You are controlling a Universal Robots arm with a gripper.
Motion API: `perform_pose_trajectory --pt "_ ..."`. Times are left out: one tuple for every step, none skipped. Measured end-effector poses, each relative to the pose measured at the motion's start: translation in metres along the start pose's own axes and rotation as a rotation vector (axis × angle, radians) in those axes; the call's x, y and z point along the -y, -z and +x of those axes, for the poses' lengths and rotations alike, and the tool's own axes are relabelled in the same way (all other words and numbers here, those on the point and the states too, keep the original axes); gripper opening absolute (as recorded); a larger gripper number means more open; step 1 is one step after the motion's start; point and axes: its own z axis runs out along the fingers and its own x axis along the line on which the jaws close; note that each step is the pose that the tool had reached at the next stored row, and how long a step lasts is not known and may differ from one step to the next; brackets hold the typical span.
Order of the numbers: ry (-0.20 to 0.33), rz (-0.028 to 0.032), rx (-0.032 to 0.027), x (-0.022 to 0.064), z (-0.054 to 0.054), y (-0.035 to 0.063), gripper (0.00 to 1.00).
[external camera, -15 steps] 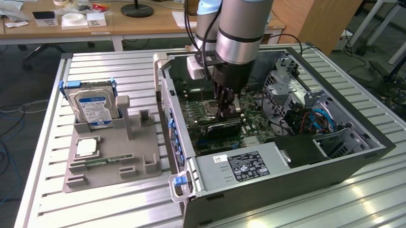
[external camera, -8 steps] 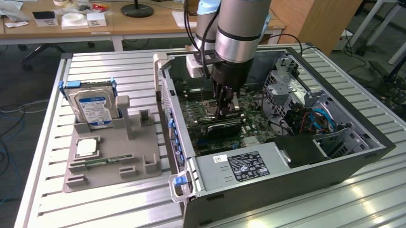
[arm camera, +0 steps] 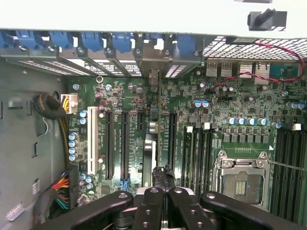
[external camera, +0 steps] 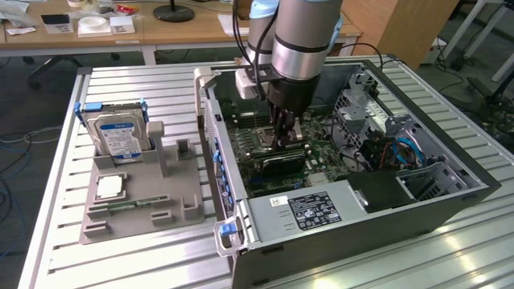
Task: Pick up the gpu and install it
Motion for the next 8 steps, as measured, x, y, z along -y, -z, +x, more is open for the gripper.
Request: perform_pose_trajectory --pt "0.000 0.0000 -0.0001 0.0000 0.0000 -0.0015 0.11" --pt "0.000 0.0001 0.0000 0.0000 0.0000 -0.0025 0.11" --pt "0.000 -0.0002 -0.0003 -0.0002 0.0002 -0.0024 0.11" --pt "0.000 -0.0001 -0.0002 -0.0002 0.0011 -0.0025 0.11" --pt "0.000 -0.0001 -0.0001 -0.0002 0.0024 -0.0026 0.11" --pt "0.000 -0.0001 -0.0001 -0.0001 0.0038 -0.0026 0.11" --pt "0.000 0.0000 0.0000 -0.0002 0.0045 -0.0026 0.11" --pt "0.000 0.0000 0.0000 -0.0001 0.0045 -0.0028 0.11"
